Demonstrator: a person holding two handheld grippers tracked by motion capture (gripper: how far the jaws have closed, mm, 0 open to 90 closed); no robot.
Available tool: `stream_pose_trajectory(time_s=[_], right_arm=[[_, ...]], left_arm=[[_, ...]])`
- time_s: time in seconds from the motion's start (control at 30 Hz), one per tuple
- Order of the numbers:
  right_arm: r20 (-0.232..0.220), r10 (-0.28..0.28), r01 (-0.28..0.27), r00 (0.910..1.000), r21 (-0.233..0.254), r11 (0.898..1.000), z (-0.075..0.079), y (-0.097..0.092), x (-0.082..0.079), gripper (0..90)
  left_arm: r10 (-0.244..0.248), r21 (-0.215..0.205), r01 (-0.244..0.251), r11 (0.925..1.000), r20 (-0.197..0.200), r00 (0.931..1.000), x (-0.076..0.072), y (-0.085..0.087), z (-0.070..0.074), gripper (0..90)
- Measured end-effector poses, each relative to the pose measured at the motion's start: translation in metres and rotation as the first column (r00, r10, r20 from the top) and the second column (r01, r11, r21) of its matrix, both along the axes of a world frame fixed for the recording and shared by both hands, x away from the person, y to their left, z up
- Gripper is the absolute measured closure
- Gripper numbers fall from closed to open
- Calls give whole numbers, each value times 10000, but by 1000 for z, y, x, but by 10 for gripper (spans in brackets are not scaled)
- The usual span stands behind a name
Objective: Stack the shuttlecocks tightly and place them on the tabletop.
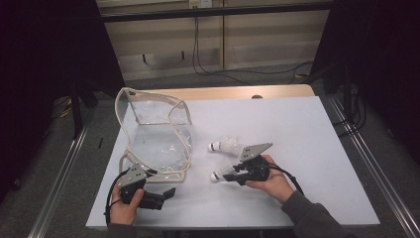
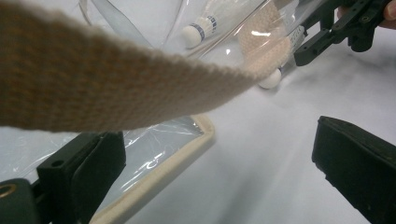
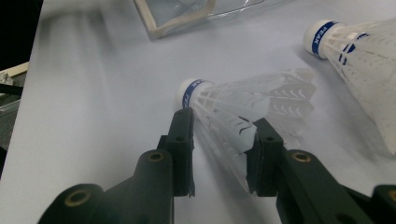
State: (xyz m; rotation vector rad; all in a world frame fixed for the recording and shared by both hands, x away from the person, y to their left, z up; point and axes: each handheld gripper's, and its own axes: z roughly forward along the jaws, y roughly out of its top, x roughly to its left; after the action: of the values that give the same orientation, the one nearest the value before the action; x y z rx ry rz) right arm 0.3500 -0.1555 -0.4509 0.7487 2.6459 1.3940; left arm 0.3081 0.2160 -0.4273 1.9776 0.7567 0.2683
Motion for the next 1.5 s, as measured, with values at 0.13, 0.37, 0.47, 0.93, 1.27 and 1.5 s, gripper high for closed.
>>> stream_pose_trajectory(time_s=[0.13,0.37,0.47,0.93,1.27,1.5], right_arm=[[-11,109,-109,9999,-43,9999,-1,2,-1,697],[-3,271,-271,9996,-129,9995,-3,5,-2,771],[-24,294,-294,9996,-132,9995,-3,5,-2,794],[-25,419,-419,9991,-134,9990,-2,4,-3,874],[29,536,-536,9986,29,9986,0,3,-3,888],[6,464,-464,9989,255,9986,4,-1,-3,889]], left_arm=[[1,-13,-1,10000,5,10000,0,0,0,28],[-6,5,6,10000,0,10000,0,0,0,28],[-4,17,4,10000,5,10000,0,0,0,29],[17,-8,-17,10000,19,10000,0,0,0,28],[8,7,-8,10000,36,10000,0,0,0,29],[-5,11,5,10000,14,10000,0,1,1,29]])
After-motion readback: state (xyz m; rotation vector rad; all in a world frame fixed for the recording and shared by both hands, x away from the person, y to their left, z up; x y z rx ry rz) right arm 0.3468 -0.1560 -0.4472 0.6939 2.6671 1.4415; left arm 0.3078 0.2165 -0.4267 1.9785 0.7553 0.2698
